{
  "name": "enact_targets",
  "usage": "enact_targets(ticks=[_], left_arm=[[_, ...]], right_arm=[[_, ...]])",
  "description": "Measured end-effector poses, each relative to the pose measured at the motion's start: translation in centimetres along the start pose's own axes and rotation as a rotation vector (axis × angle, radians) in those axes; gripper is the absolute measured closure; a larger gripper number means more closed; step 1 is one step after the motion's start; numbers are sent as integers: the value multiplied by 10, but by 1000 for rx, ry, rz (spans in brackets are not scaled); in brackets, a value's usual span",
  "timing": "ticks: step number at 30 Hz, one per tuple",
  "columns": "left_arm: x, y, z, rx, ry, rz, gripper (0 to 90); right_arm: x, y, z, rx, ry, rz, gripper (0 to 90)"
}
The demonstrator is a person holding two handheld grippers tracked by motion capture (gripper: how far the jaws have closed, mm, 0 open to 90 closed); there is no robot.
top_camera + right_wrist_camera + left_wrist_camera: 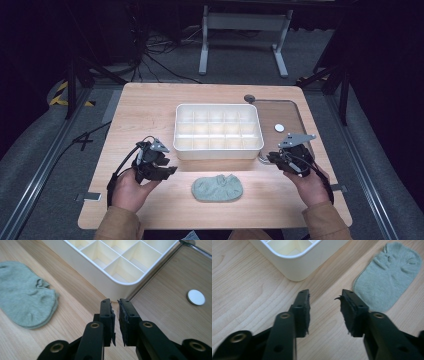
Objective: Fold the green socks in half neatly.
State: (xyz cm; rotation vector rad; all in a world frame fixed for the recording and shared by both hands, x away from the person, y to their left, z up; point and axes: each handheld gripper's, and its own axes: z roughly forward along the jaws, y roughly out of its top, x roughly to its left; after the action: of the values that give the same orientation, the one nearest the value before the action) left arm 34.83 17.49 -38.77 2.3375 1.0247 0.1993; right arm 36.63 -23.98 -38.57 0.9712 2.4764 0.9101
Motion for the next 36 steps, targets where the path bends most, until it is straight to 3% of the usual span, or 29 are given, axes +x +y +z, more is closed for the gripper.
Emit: enact_targets(ticks=[4,6,9,12,13,16,19,20,23,29,34,36], left_arm=[[-6,4,-2,-14,-20,5,552],[-10,8,-2,2,20,18,558],[-13,11,-1,26,-4,41,631],[-17,14,-2,27,-14,36,744],[-18,16,-3,28,-29,17,769],[-22,20,-4,33,-28,10,774],[-25,22,-5,12,-7,29,753],[-26,22,-6,-6,-8,42,685],[-26,21,-7,-52,-104,33,555],[-31,21,2,16,-121,9,553],[-34,21,7,61,-103,22,549],[-33,21,8,55,-104,24,533]], right_arm=[[2,-2,1,4,33,0,890],[0,-1,-1,-1,76,13,893],[1,-1,-3,-12,89,14,892],[5,-1,-3,-10,91,2,891],[7,0,-3,-8,87,-9,891],[14,2,0,2,84,-39,891],[20,4,2,12,111,-55,880],[25,5,5,27,137,-75,876],[32,9,10,36,160,-83,880],[49,16,20,33,205,-101,877],[63,20,31,47,251,-111,871],[69,22,37,53,276,-108,867]])
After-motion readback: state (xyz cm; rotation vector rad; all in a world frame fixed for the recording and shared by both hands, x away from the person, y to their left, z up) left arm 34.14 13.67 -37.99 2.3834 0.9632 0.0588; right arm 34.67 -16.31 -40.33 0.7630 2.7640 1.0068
